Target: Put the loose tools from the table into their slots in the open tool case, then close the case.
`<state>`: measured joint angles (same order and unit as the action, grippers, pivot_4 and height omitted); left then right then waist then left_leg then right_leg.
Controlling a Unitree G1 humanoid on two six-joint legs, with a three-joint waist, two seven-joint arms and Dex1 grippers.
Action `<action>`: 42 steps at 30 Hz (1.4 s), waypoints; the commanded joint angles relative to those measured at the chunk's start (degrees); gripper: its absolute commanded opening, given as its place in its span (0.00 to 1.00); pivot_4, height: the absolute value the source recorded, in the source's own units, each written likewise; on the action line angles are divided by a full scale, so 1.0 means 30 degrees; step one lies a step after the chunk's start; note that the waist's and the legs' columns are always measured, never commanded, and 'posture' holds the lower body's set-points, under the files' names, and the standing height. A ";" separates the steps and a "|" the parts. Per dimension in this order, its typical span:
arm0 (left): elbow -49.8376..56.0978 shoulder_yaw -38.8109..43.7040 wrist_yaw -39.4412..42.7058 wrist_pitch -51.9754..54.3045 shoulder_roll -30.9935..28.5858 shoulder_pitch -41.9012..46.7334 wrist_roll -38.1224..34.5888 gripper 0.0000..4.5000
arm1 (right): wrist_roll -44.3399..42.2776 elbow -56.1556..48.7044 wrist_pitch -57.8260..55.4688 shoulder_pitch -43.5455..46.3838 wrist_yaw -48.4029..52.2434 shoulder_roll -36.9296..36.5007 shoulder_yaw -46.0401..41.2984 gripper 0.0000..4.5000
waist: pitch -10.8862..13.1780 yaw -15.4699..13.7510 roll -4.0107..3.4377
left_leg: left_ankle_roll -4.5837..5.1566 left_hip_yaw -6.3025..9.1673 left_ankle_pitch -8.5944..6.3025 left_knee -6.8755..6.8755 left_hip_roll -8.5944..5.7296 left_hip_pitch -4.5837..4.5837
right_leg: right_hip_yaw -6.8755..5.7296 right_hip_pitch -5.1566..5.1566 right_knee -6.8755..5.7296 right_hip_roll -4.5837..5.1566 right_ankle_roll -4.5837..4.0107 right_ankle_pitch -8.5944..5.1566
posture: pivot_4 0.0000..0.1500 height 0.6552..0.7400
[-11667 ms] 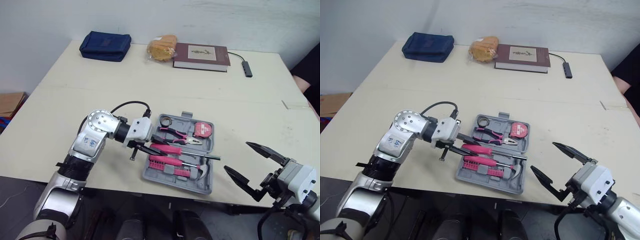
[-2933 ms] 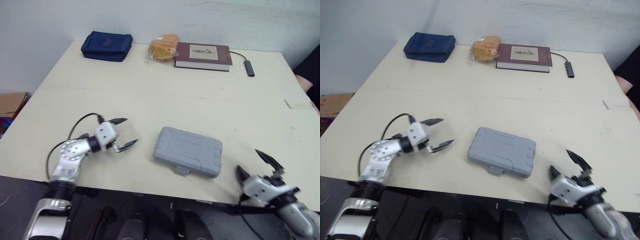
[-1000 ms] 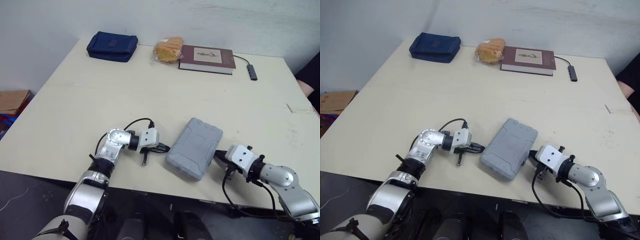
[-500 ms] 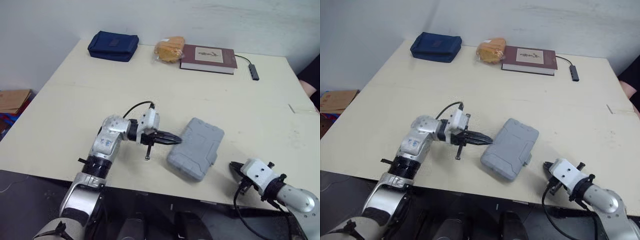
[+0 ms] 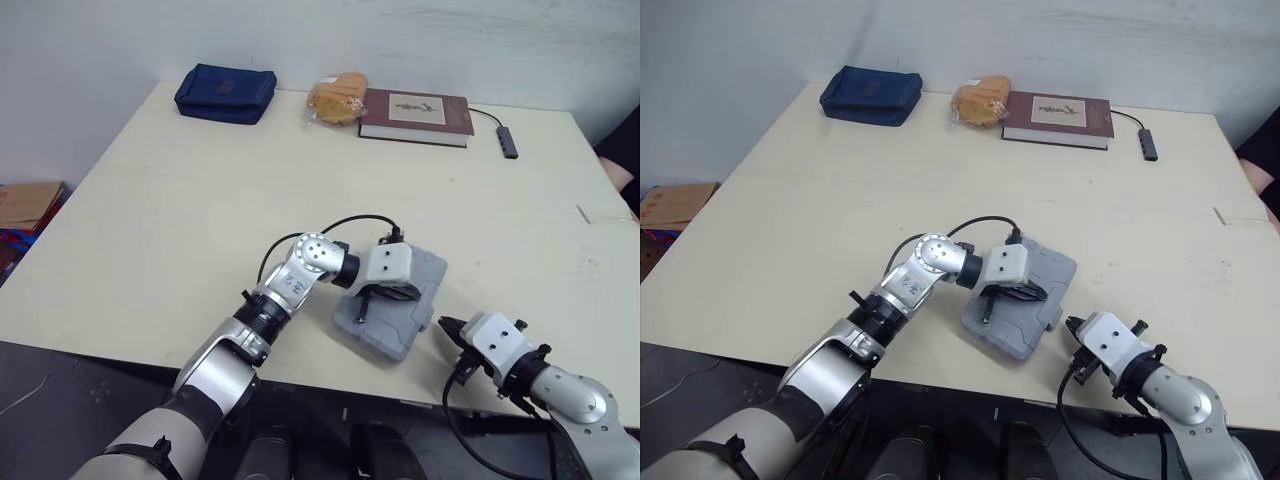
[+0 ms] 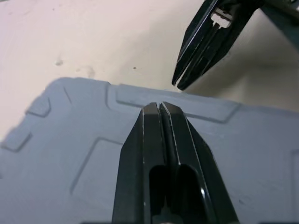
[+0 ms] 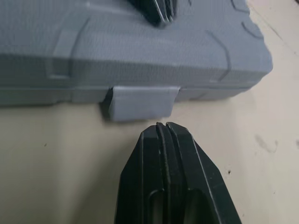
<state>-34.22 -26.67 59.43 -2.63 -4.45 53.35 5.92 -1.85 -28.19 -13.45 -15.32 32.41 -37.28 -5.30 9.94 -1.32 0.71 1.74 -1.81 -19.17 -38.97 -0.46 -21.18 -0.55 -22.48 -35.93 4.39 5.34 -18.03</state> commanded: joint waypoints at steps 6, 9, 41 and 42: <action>-0.1088 -0.1559 0.0011 0.0999 -0.1130 -0.1475 0.1870 0.00 | 0.0812 0.0721 0.0545 0.1284 0.0009 0.0219 0.1203 0.00 | -0.0249 0.0069 0.0143 | -0.0005 0.0021 -0.0003 0.0006 0.0020 0.0037 | -0.0003 0.0029 0.0007 0.0009 -0.0009 -0.0004 | 1.00 1.00; -0.1150 -0.1488 0.0009 0.1132 -0.1159 -0.1418 0.1800 0.00 | 0.0756 0.1387 0.0659 0.1940 0.0033 0.0501 0.1510 0.00 | -0.0312 0.0082 0.0204 | -0.0007 0.0028 -0.0006 0.0008 0.0022 0.0038 | -0.0002 0.0034 0.0019 0.0020 -0.0013 -0.0006 | 1.00 1.00; -0.3785 -0.0368 0.1733 -0.3218 -0.1136 -0.1481 -0.0036 0.00 | -0.3299 0.4596 0.3146 0.4471 0.4926 0.1417 0.0447 0.00 | -0.0572 0.0974 0.0361 | -0.0053 0.0041 -0.0029 0.0398 0.0063 0.0513 | -0.0007 0.0406 0.0177 0.0050 -0.0159 -0.0081 | 1.00 1.00; -0.3357 0.0535 0.1843 -0.4329 -0.1092 -0.1619 -0.1021 0.00 | -0.3607 0.4082 0.3401 0.3954 0.5131 0.1173 -0.0020 0.00 | -0.0569 0.0985 0.0298 | -0.0055 0.0033 -0.0027 0.0431 0.0063 0.0494 | -0.0004 0.0373 0.0186 0.0051 -0.0162 -0.0083 | 1.00 1.00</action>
<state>-41.39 -24.96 61.26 -12.17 -6.96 52.36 4.21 -10.06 -10.80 -7.04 -3.01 46.43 -32.60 -2.12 8.23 1.63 1.61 1.53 -1.76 -19.21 -37.57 -0.28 -19.79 -0.54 -21.53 -35.35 4.54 4.84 -18.28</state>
